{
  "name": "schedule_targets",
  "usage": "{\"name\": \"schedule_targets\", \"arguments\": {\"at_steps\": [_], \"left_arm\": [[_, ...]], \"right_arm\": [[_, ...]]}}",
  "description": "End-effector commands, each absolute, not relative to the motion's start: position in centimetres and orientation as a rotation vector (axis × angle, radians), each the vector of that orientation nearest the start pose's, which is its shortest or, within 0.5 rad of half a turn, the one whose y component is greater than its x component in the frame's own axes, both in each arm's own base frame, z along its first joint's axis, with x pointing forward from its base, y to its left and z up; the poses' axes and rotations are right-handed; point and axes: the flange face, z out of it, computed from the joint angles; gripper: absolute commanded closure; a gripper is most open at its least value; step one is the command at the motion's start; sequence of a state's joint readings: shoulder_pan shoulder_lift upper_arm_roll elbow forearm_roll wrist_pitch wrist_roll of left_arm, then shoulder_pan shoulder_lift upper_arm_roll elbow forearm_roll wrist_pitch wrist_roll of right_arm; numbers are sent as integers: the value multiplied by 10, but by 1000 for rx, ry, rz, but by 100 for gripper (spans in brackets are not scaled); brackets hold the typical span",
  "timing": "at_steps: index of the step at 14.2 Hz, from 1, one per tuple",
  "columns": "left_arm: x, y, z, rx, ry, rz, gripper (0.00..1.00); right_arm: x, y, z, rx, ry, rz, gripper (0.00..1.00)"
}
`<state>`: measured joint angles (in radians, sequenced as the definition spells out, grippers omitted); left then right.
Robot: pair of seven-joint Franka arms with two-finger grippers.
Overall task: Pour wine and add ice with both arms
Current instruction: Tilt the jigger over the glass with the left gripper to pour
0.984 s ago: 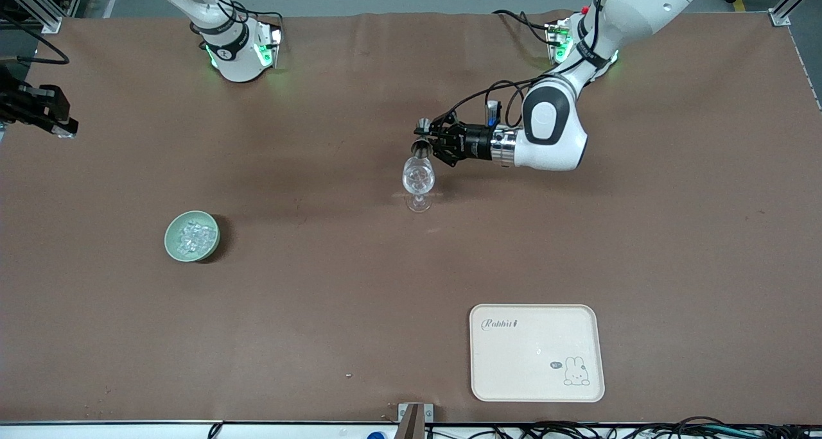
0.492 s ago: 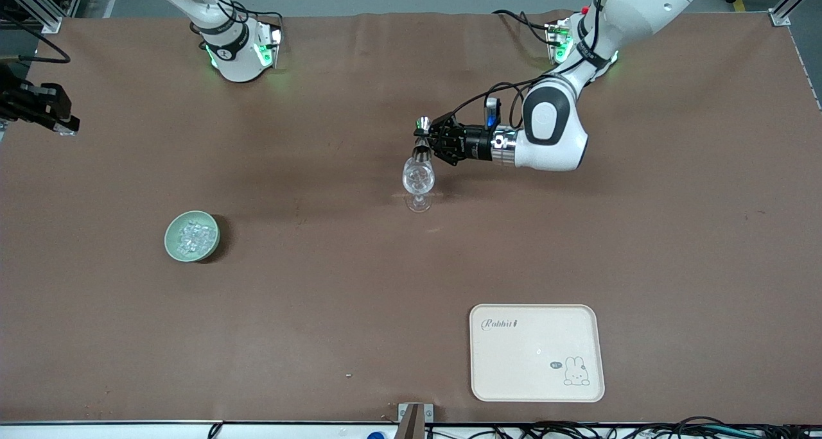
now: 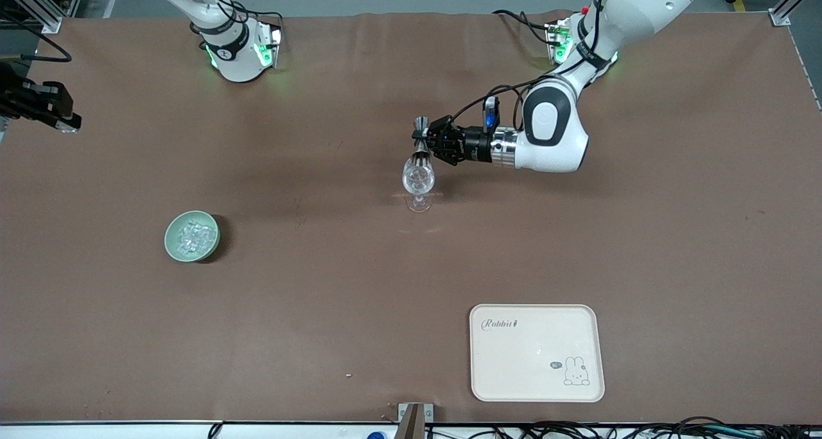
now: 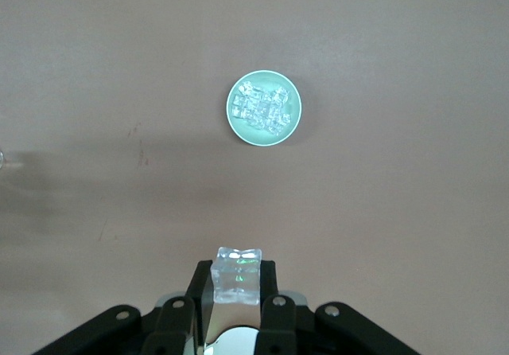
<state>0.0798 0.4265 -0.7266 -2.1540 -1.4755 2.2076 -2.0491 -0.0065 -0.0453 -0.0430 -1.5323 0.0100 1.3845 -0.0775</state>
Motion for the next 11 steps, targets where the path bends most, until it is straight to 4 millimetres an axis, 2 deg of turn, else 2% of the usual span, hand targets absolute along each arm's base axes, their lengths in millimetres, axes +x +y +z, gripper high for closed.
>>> {"name": "schedule_targets", "arguments": {"at_steps": [1, 11], "left_arm": [[434, -370, 265, 540, 2497, -1935, 99], [428, -373, 264, 451, 2576, -1963, 99]], "right_arm": [[514, -24, 651, -3129, -46, 168, 97], [512, -22, 652, -3128, -46, 182, 97]]}}
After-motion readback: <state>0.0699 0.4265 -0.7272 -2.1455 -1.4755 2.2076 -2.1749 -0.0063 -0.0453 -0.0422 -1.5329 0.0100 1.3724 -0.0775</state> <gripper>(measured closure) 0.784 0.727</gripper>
